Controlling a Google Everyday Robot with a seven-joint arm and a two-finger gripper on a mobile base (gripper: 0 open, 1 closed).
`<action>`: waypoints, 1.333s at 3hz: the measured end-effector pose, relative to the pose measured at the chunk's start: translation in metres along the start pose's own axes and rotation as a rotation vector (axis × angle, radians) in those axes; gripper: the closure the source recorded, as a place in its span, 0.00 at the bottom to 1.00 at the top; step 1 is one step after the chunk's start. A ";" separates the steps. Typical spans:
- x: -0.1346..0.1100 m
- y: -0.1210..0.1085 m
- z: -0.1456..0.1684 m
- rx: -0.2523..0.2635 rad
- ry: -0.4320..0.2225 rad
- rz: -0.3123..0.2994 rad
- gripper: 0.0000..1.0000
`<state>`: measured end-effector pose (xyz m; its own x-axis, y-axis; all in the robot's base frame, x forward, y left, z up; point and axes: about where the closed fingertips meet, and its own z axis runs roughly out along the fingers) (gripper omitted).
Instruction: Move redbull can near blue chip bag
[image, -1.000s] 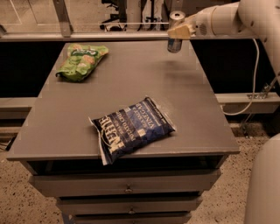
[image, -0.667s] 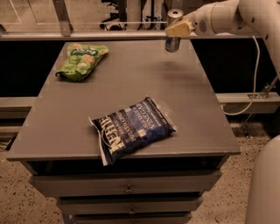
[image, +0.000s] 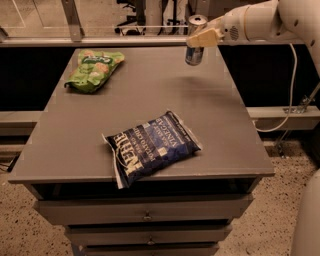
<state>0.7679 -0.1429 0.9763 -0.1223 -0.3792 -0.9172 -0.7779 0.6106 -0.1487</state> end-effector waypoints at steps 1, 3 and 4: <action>-0.003 0.034 -0.020 -0.069 -0.014 0.013 1.00; 0.027 0.105 -0.053 -0.159 0.019 0.064 1.00; 0.044 0.125 -0.051 -0.186 0.027 0.079 1.00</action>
Offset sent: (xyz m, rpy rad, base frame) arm -0.1438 0.0131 -0.0089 0.0590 0.1407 0.1338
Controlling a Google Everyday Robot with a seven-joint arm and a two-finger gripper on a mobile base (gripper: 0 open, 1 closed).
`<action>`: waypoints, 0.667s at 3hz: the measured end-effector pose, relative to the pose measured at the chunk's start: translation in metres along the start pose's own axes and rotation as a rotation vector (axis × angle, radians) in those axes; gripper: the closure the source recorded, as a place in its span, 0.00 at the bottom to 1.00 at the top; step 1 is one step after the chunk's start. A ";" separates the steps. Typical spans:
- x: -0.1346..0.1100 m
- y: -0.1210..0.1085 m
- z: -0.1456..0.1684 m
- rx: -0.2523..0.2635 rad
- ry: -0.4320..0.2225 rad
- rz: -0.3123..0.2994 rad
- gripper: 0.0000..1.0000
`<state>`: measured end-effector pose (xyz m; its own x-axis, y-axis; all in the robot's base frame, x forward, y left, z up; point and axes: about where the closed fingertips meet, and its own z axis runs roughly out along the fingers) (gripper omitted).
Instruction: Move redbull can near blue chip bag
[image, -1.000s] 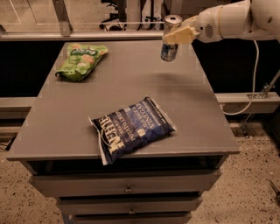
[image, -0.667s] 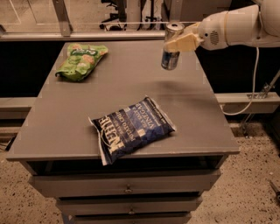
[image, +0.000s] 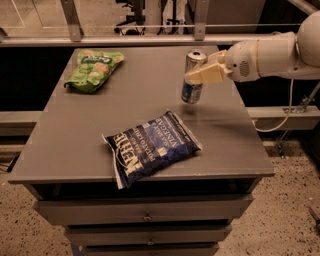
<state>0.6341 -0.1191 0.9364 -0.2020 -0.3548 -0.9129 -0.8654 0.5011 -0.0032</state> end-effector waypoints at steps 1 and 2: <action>0.013 0.016 0.006 -0.036 0.018 0.017 0.86; 0.024 0.036 0.013 -0.074 0.029 0.042 0.55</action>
Offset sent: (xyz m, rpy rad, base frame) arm -0.0426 0.0214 -0.0339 0.0152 0.1050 0.0584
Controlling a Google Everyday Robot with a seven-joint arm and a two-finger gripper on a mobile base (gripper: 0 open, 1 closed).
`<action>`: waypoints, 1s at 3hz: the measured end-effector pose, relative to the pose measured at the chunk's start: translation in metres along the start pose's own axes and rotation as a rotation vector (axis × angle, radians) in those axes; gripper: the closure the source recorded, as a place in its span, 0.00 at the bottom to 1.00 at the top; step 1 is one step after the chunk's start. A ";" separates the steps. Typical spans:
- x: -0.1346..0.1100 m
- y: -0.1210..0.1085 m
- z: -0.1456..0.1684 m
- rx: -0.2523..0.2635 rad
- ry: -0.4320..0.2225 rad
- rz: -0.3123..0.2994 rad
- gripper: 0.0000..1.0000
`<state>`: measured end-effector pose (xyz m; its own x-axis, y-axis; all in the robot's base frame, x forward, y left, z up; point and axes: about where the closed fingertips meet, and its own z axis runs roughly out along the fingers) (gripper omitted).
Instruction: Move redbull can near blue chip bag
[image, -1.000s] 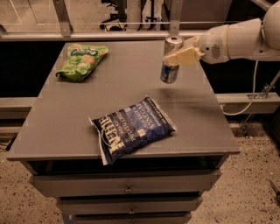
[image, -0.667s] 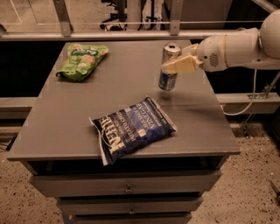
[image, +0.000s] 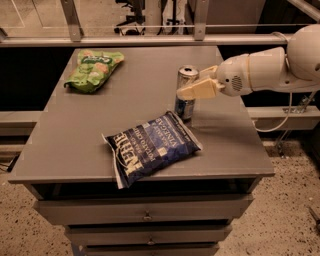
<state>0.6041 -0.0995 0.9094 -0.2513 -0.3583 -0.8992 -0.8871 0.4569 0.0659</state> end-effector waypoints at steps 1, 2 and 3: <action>0.005 0.008 0.005 -0.015 0.003 0.009 0.33; 0.008 0.013 0.009 -0.023 0.005 0.007 0.09; 0.008 0.012 0.007 -0.018 0.006 -0.003 0.00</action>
Offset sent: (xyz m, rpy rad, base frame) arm -0.0141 0.0098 -0.0131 0.0021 0.0136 0.0185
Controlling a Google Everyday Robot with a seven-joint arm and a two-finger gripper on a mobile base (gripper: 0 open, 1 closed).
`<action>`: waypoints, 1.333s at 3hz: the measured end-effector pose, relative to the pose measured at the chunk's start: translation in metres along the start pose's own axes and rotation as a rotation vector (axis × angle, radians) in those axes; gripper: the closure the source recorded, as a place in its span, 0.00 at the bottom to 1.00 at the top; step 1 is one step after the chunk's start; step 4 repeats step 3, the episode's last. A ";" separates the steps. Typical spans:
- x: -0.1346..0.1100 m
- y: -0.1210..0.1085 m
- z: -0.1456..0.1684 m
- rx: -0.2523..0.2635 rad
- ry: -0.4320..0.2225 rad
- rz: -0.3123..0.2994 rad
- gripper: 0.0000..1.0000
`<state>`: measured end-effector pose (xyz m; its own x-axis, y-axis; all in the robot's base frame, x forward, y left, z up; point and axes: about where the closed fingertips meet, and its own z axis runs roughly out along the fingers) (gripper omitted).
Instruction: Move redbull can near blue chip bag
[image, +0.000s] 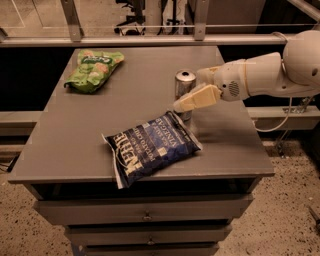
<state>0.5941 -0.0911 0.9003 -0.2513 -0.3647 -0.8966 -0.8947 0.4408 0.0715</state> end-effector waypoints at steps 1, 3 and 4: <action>-0.002 -0.017 -0.020 0.023 -0.013 -0.021 0.00; -0.004 -0.079 -0.116 0.102 -0.067 -0.077 0.00; -0.004 -0.079 -0.116 0.102 -0.067 -0.077 0.00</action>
Offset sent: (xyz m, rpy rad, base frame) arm 0.0529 -0.2282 0.0969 0.0335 -0.2388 -0.1290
